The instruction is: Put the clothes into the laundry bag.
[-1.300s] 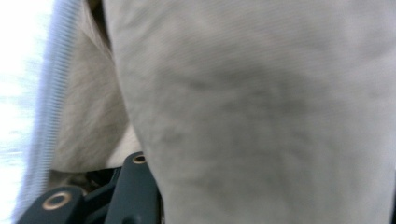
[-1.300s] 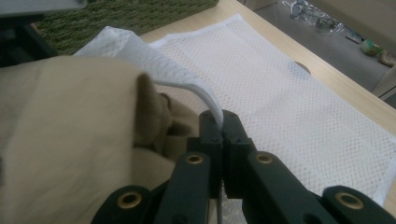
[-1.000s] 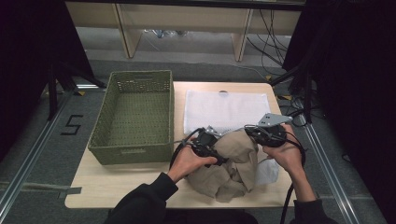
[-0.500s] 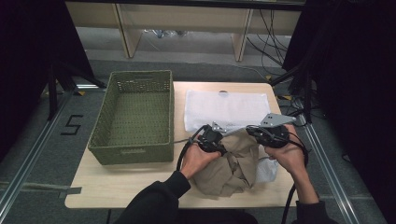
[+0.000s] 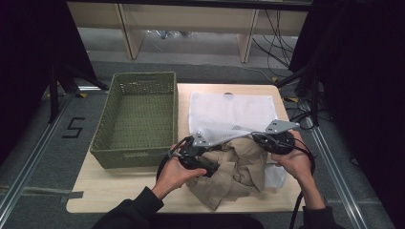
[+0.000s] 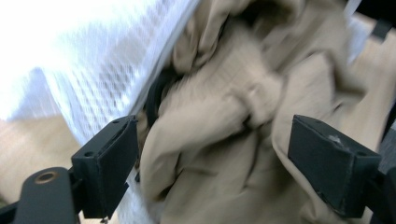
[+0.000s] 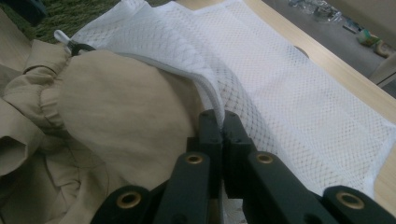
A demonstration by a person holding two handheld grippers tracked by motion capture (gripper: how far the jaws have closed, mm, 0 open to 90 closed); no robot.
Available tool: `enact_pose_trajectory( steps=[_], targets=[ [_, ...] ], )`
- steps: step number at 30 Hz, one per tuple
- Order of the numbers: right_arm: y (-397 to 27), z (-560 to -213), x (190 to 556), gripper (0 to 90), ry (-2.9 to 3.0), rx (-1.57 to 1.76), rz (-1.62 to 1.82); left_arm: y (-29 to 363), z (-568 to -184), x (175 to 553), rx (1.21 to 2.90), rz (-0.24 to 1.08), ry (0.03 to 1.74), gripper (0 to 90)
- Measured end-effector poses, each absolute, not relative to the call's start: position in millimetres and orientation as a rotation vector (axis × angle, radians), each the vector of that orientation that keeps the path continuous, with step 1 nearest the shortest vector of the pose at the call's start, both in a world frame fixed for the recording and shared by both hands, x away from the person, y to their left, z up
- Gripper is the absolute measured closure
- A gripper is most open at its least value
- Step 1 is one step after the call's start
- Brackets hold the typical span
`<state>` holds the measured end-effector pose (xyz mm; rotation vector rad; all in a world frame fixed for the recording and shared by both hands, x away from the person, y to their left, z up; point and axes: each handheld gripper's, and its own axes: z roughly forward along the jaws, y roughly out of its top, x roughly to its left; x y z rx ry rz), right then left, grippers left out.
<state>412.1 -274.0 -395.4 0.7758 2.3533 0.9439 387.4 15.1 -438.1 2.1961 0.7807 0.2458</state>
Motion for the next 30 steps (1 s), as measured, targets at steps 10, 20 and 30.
enact_pose_trajectory(
  steps=[10, 20, 30],
  targets=[
    [-270.2, -398.1, 411.4, 89.7, 2.372, 0.763, 0.936, -4.1, -466.7, 399.1, 2.275, 0.222, 0.726, 70.9],
    [-266.1, -383.0, 403.0, 90.0, 2.347, 0.726, 0.992, -29.5, -447.7, 426.0, 2.167, 0.216, 0.852, 79.1],
    [-265.2, -390.9, 402.4, 90.0, 2.383, 0.722, 0.952, -11.9, -440.7, 417.2, 2.111, 0.249, 0.888, 42.3]
  ],
)
